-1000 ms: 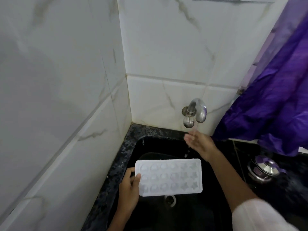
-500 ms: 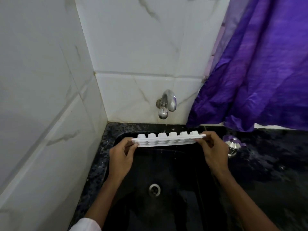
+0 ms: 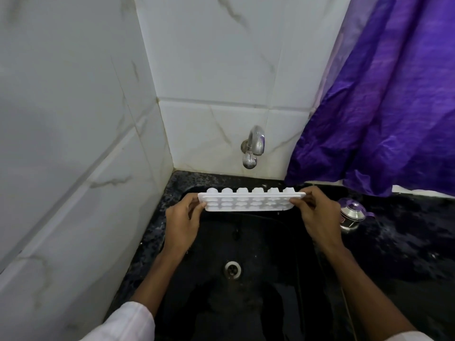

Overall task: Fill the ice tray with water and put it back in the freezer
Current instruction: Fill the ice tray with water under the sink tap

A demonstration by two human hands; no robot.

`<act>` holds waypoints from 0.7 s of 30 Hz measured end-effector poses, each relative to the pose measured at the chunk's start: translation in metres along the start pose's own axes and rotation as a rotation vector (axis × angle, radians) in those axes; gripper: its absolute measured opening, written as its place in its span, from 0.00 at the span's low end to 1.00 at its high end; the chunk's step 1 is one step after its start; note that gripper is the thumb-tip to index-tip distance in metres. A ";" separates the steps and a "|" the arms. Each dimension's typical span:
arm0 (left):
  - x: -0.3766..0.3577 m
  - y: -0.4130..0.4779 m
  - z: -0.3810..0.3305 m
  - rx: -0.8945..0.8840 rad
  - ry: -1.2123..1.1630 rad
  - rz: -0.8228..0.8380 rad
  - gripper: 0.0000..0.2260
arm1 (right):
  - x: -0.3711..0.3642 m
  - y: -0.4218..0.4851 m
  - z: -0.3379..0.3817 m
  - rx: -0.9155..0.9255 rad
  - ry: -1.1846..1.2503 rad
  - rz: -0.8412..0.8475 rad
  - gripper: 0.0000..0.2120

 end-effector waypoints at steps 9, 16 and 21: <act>0.014 -0.012 -0.015 -0.013 0.019 -0.102 0.07 | 0.012 -0.008 0.014 0.084 0.012 -0.030 0.04; 0.007 -0.030 -0.015 0.010 0.028 -0.074 0.06 | 0.010 -0.017 0.009 0.089 -0.060 0.070 0.06; 0.011 -0.038 -0.024 0.004 0.059 -0.083 0.07 | 0.014 -0.021 0.014 0.133 -0.054 0.083 0.05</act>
Point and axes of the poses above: each hand's wrist, its own y-axis towards the middle knuckle, its own x-axis out of the back of the hand, z = x × y, the point moved 10 cm from there along y, towards the middle knuckle, and after that the axes turned 11 degrees about y, right-handed, at the moved point
